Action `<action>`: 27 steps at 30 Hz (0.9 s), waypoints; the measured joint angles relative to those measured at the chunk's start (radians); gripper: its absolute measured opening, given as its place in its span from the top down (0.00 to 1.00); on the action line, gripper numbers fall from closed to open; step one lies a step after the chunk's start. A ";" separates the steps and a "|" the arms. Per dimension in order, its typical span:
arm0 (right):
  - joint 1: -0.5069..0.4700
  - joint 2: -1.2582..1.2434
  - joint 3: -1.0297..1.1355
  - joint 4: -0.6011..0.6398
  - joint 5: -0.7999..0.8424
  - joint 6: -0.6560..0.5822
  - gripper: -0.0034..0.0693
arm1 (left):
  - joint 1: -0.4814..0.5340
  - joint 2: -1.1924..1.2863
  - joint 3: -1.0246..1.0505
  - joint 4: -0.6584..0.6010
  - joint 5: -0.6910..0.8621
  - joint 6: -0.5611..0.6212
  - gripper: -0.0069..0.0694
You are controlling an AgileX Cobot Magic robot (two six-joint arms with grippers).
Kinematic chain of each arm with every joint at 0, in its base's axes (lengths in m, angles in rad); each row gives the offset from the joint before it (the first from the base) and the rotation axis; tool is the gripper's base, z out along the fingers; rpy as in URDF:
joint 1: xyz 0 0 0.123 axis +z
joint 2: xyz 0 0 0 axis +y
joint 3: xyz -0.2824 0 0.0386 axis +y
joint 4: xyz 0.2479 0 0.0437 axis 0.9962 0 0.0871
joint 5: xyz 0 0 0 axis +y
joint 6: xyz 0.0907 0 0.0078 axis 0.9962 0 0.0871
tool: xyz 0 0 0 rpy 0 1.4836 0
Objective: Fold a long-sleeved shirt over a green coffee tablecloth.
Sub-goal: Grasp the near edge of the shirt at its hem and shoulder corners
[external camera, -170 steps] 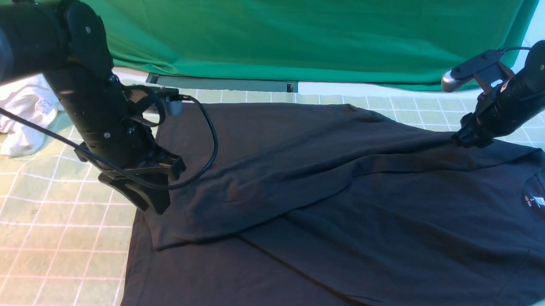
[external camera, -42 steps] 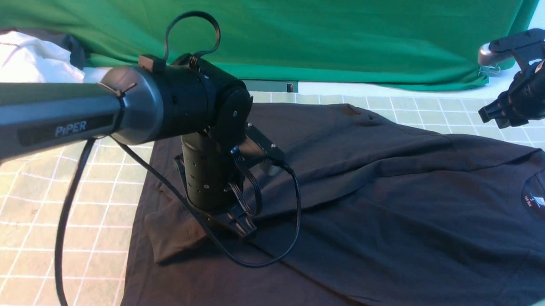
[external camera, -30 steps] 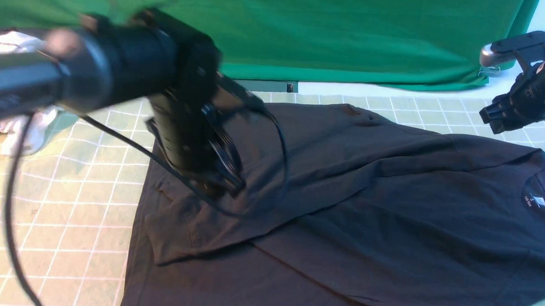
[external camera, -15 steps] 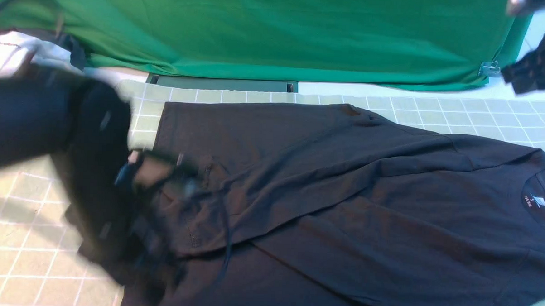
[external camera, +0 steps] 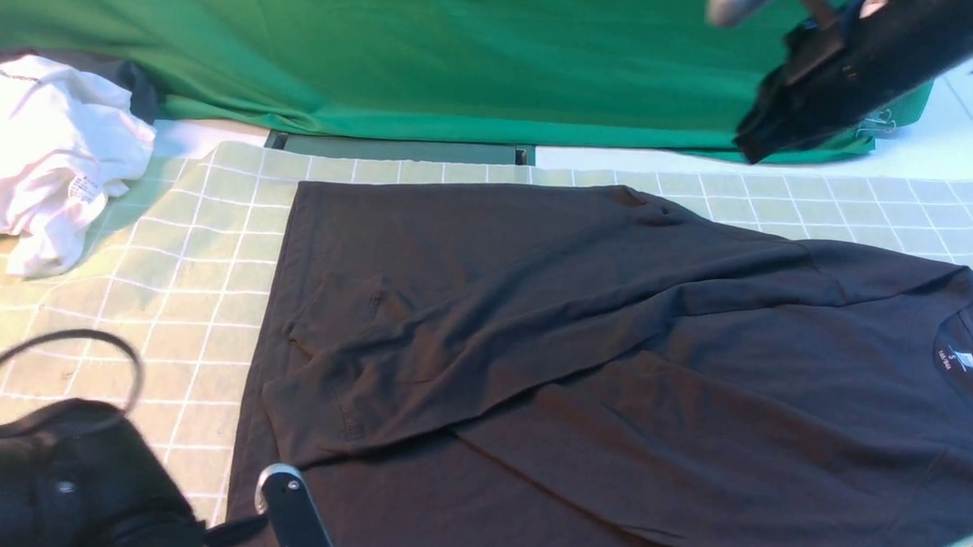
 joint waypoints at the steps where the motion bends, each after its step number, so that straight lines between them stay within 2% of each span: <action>1: 0.008 0.000 0.000 0.000 0.000 -0.004 0.85 | 0.000 0.014 -0.004 0.005 -0.001 -0.002 0.42; 3: 0.021 0.000 0.000 0.000 0.000 -0.006 0.85 | -0.001 0.042 -0.019 0.004 -0.001 -0.014 0.45; 6: 0.025 0.000 0.000 0.000 0.002 -0.006 0.84 | -0.013 0.058 -0.039 -0.007 0.011 -0.057 0.58; 7: 0.025 0.000 0.000 0.000 0.002 -0.006 0.84 | -0.015 0.058 -0.040 -0.007 0.013 -0.060 0.59; 9: 0.024 0.000 0.000 0.000 0.020 -0.005 0.83 | -0.020 0.056 -0.062 -0.036 0.050 -0.085 0.77; 12: 0.024 0.000 0.000 -0.001 0.042 -0.005 0.82 | -0.020 0.049 -0.103 -0.052 0.101 -0.090 0.90; 15: 0.024 -0.009 0.001 -0.026 0.069 -0.032 0.81 | -0.020 0.027 -0.158 -0.068 0.162 -0.094 0.94; 17: 0.024 -0.022 0.012 -0.088 0.107 -0.061 0.80 | -0.020 -0.001 -0.202 -0.072 0.183 -0.097 0.94; 20: 0.008 -0.049 0.081 -0.177 0.201 -0.144 0.79 | -0.006 -0.042 -0.254 -0.076 0.181 -0.084 0.94; 22: -0.006 -0.053 0.119 -0.185 0.225 -0.169 0.79 | 0.010 -0.053 -0.268 -0.082 0.172 -0.077 0.94; 24: -0.055 -0.055 0.224 -0.204 0.263 -0.209 0.78 | 0.054 -0.064 -0.282 -0.119 0.149 -0.073 0.94; 27: -0.144 -0.053 0.385 -0.296 0.285 -0.238 0.74 | 0.141 -0.067 -0.283 -0.215 0.150 -0.046 0.94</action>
